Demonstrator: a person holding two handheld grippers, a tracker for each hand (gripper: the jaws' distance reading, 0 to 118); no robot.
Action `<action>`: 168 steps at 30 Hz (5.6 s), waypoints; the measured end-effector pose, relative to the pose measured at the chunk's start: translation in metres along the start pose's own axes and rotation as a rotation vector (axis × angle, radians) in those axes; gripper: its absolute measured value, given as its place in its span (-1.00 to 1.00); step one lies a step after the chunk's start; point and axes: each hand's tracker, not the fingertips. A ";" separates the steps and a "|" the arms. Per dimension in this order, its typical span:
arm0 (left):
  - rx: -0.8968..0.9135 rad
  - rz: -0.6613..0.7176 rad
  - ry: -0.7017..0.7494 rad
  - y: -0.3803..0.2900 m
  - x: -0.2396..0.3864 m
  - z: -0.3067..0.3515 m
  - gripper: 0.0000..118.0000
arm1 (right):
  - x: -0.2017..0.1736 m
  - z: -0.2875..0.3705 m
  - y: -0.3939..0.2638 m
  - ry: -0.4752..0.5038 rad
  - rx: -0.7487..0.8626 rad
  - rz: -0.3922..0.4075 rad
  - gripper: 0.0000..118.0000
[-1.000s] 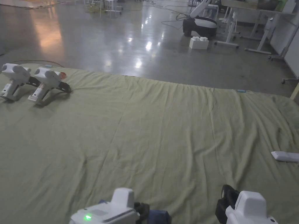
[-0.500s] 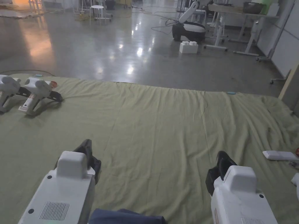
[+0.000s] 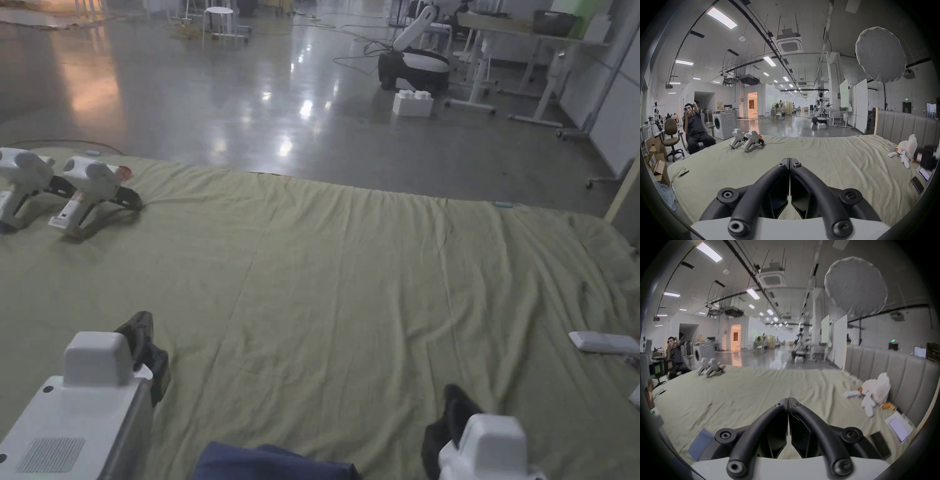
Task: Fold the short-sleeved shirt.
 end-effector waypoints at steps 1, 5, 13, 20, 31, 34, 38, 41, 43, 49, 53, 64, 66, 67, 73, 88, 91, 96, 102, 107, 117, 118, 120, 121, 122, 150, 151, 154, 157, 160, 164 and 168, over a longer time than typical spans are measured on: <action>-0.012 0.008 0.002 -0.003 -0.005 0.001 -0.98 | -0.009 -0.001 -0.009 0.029 -0.036 0.001 -1.00; -0.073 0.014 0.011 -0.021 -0.026 0.007 -0.98 | -0.056 -0.008 -0.047 0.175 -0.177 0.002 -1.00; -0.279 0.103 -0.076 -0.065 -0.055 0.019 -0.94 | -0.101 -0.039 -0.110 0.265 -0.382 0.040 -1.00; -0.567 0.311 -0.386 -0.102 -0.074 -0.006 -0.18 | -0.092 -0.044 -0.121 0.251 -0.387 0.052 -1.00; -0.936 0.708 -0.772 -0.175 -0.072 -0.079 0.75 | -0.087 -0.044 -0.126 0.261 -0.377 0.052 -1.00; -0.914 0.873 -0.879 -0.183 -0.071 -0.091 0.65 | -0.086 -0.043 -0.127 0.264 -0.372 0.051 -1.00; -1.001 0.928 -0.899 -0.181 -0.052 -0.091 0.06 | -0.085 -0.041 -0.126 0.262 -0.368 0.053 -1.00; -1.032 0.853 -0.808 -0.182 -0.044 -0.091 -0.30 | -0.084 -0.042 -0.126 0.259 -0.370 0.051 -1.00; -1.009 0.891 -0.849 -0.174 -0.044 -0.082 -0.48 | -0.082 -0.042 -0.126 0.265 -0.370 0.046 -1.00; -0.989 0.874 -0.867 -0.156 -0.039 -0.073 -0.67 | -0.087 -0.038 -0.116 0.264 -0.359 0.075 -1.00; -0.946 0.808 -0.861 -0.123 -0.074 -0.072 -0.68 | -0.078 -0.037 -0.088 0.230 -0.276 0.072 -1.00; -0.860 0.662 -0.608 -0.045 -0.256 -0.111 -0.68 | -0.007 -0.049 0.012 0.088 -0.025 0.084 -1.00; -0.848 0.639 -0.578 -0.040 -0.296 -0.120 -0.68 | 0.006 -0.048 0.023 0.063 -0.005 0.069 -1.00; -0.850 0.637 -0.563 -0.035 -0.307 -0.122 -0.68 | 0.011 -0.048 0.026 0.054 0.003 0.065 -1.00; -0.905 0.517 -0.407 -0.001 -0.329 -0.128 -0.68 | 0.037 -0.042 0.031 -0.004 0.009 0.049 -1.00; -0.963 0.251 0.081 0.008 -0.310 -0.104 0.36 | 0.046 -0.033 0.016 -0.020 -0.045 0.009 -1.00; -0.928 0.144 0.159 0.026 -0.306 -0.096 0.38 | 0.046 -0.035 0.018 -0.016 -0.043 0.011 -1.00; -0.788 -0.040 0.217 0.047 -0.274 -0.082 0.37 | 0.044 -0.039 0.020 -0.009 -0.037 0.006 -1.00; -0.581 -0.154 0.014 0.033 -0.202 -0.076 0.31 | 0.043 -0.045 0.021 -0.006 -0.040 -0.006 -1.00; -0.401 -0.170 -0.133 0.016 -0.102 -0.064 0.27 | 0.040 -0.053 0.026 -0.020 -0.036 -0.013 -1.00; -0.128 -0.099 -0.151 0.006 0.035 -0.060 -0.72 | 0.031 -0.059 0.049 -0.046 0.047 -0.006 -1.00; -0.117 -0.111 -0.141 0.007 0.043 -0.060 -0.85 | 0.030 -0.059 0.051 -0.049 0.055 -0.002 -1.00; -0.097 -0.110 -0.113 0.007 0.052 -0.061 -0.97 | 0.029 -0.059 0.053 -0.055 0.070 0.000 -1.00; -0.088 -0.090 -0.118 0.007 0.060 -0.057 -0.99 | 0.029 -0.059 0.054 -0.057 0.077 -0.001 -1.00; -0.074 -0.063 -0.115 0.008 0.062 -0.057 -1.00 | 0.029 -0.059 0.055 -0.060 0.082 -0.001 -1.00; 0.044 -0.030 -0.051 0.024 0.061 -0.046 -1.00 | 0.026 -0.052 0.057 -0.076 0.090 -0.013 -0.98; 0.046 -0.037 -0.050 0.024 0.061 -0.046 -1.00 | 0.027 -0.052 0.056 -0.079 0.090 -0.015 -0.98; 0.051 -0.036 -0.038 0.026 0.057 -0.045 -1.00 | 0.028 -0.052 0.055 -0.081 0.089 -0.025 -0.98; 0.048 -0.031 -0.038 0.027 0.055 -0.045 -0.99 | 0.027 -0.052 0.055 -0.079 0.086 -0.026 -0.98; 0.043 -0.028 -0.037 0.027 0.055 -0.044 -0.99 | 0.026 -0.052 0.054 -0.075 0.087 -0.027 -0.98; 0.039 -0.021 -0.032 0.026 0.054 -0.044 -0.91 | 0.023 -0.051 0.055 -0.069 0.085 -0.023 -0.98; 0.038 -0.014 -0.048 0.027 0.054 -0.043 -0.70 | 0.019 -0.052 0.055 -0.086 0.079 -0.005 -0.58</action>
